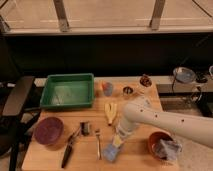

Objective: Place sponge in table surface

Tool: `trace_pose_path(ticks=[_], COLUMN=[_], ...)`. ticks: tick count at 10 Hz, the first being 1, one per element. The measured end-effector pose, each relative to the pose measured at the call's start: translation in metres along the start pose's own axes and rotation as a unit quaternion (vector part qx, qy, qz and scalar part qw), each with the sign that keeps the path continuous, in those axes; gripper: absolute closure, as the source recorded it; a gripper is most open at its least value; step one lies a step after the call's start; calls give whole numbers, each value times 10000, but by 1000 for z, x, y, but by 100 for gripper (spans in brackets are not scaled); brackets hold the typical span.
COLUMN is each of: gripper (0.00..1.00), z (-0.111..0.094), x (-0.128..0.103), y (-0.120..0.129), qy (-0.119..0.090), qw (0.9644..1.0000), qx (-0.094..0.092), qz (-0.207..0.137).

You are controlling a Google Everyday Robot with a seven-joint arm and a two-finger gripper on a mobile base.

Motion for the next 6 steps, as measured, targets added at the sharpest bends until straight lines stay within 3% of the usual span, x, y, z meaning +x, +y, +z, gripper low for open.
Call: trace_pose_path(ticks=[3,6], gripper=[100,100], z=[-32,-83], x=[-11,-24], y=[-5,-21], qy=[-273,-734], qw=[9995,9961], qx=[-86,-438], qz=[-131,-222])
